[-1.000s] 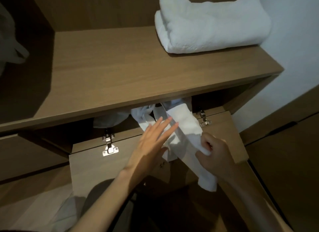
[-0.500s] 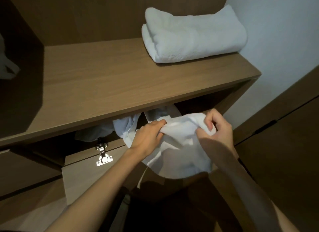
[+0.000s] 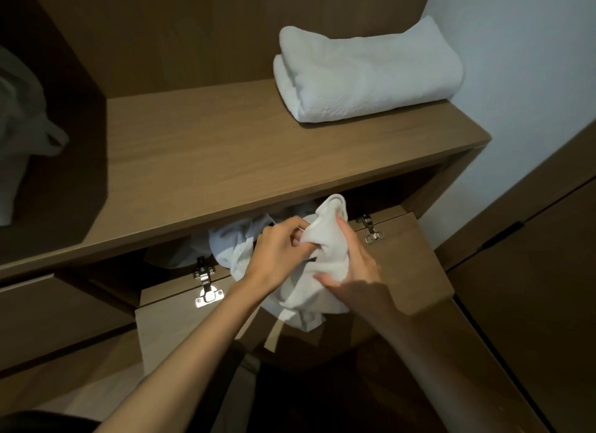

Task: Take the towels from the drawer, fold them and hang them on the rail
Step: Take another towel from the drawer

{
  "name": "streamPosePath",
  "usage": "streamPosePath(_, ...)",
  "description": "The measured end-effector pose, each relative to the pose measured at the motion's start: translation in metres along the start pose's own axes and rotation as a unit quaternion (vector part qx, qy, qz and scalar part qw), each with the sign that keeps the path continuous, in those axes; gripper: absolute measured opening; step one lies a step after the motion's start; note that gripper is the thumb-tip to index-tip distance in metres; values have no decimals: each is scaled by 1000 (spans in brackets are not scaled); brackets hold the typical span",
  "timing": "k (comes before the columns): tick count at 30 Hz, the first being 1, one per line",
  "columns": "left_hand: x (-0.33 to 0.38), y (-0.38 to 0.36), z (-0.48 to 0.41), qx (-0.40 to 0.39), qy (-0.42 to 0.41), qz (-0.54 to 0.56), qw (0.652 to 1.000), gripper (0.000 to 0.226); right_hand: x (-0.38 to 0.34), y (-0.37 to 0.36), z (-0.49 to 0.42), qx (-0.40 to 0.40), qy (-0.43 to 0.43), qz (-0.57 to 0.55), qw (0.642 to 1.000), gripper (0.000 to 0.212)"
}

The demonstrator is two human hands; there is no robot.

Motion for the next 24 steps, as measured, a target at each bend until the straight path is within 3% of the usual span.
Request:
streamPosePath(2, 0, 1, 4, -11, 7, 90, 996, 19, 1, 6, 0, 40, 18, 12, 999, 81)
streamPosePath(4, -3, 2, 11, -11, 7, 154, 988, 25, 7, 20, -2, 74, 17, 20, 997, 72)
streamPosePath(5, -9, 3, 13, -9, 5, 122, 992, 28, 10, 32, -4, 87, -2, 9, 996, 71)
streamPosePath(7, -38, 3, 20, -50, 31, -44, 997, 38, 11, 60, -3, 106, -46, -36, 993, 71)
streamPosePath(10, -94, -2, 36, -222, 122, -231, 939, 48, 1, 103, 9, 163, -40, -57, 984, 71)
streamPosePath(13, -116, -15, 46, -317, 99, -325, 885, 53, -11, 129, 29, 220, -16, -31, 975, 72)
streamPosePath(20, -129, -13, 38, -318, 98, -404, 852, 78, 2, 165, 71, 375, 10, 11, 927, 75)
streamPosePath(24, -139, -4, 35, -276, 98, -458, 840, 52, 9, 144, 64, 320, -8, 106, 942, 78)
Point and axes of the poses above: each hand's wrist, its own z-axis away from the middle knuckle, its own y-axis out of the back of the hand, x = y × z, the point moved 5 cm from there along -z, towards the middle knuckle, and after that the axes turned 12 degrees about -y, right-handed, at the moved point
